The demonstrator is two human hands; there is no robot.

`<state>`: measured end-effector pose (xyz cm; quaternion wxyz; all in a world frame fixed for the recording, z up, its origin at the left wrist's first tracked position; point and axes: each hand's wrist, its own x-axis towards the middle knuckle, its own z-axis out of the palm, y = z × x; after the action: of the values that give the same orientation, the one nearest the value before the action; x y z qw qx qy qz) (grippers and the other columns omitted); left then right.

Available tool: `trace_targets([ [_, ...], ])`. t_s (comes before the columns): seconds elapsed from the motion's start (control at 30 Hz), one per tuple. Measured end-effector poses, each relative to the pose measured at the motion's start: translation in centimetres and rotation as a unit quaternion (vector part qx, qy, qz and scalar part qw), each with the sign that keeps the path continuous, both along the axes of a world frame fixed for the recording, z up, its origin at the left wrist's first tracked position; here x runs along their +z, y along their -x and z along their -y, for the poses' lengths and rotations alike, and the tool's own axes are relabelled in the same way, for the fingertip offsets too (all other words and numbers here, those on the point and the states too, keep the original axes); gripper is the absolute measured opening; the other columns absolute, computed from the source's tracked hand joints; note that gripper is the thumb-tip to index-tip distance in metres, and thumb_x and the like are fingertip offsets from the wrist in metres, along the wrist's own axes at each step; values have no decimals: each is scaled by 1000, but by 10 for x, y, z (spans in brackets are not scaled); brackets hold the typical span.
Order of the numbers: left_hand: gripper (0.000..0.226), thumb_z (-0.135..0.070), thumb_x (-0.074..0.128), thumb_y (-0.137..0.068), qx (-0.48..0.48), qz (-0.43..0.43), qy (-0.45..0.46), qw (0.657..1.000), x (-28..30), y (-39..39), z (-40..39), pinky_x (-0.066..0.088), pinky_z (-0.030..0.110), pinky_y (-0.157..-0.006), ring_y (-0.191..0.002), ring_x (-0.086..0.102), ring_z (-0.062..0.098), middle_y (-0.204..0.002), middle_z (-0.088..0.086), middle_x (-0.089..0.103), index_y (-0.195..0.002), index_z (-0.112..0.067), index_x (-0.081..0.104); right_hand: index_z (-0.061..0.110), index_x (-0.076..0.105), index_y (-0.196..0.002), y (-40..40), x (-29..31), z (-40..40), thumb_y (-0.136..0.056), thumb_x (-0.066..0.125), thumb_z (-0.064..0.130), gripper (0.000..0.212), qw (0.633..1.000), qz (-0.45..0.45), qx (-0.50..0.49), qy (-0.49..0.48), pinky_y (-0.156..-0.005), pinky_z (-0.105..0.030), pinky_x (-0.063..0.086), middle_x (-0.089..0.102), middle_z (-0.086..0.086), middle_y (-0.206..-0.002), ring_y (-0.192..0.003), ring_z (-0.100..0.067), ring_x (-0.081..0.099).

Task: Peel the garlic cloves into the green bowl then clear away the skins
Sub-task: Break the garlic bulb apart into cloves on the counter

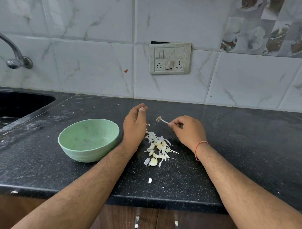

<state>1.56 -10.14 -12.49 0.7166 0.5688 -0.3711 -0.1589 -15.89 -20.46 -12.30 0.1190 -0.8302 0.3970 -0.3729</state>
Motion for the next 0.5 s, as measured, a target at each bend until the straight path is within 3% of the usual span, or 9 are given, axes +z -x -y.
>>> trace_targets([
  [0.17,33,-36,49,-105,-4,25,-9,1000,2,5,-2,51,45,-110,-116,68,7,-121,-18,75,-131,-28,68,36,79,-106,-1,4,1,-97,73,42,13,998,-63,17,12,-75,-27,48,66,18,-92,-89,-3,61],
  [0.33,36,-37,45,-101,1,19,-5,1000,5,7,-4,52,45,-108,-114,68,5,-117,-16,76,-125,-27,71,35,81,-86,9,18,-21,-88,83,47,12,985,-63,158,-41,-65,-16,42,70,13,-83,-72,1,58],
  [0.5,36,-36,45,-100,0,31,-8,1000,4,8,-5,55,47,-104,-104,71,5,-113,-16,77,-122,-26,71,37,79,-89,10,16,-33,-79,87,56,23,960,-166,210,-88,-65,-23,47,69,9,-76,-64,0,56],
])
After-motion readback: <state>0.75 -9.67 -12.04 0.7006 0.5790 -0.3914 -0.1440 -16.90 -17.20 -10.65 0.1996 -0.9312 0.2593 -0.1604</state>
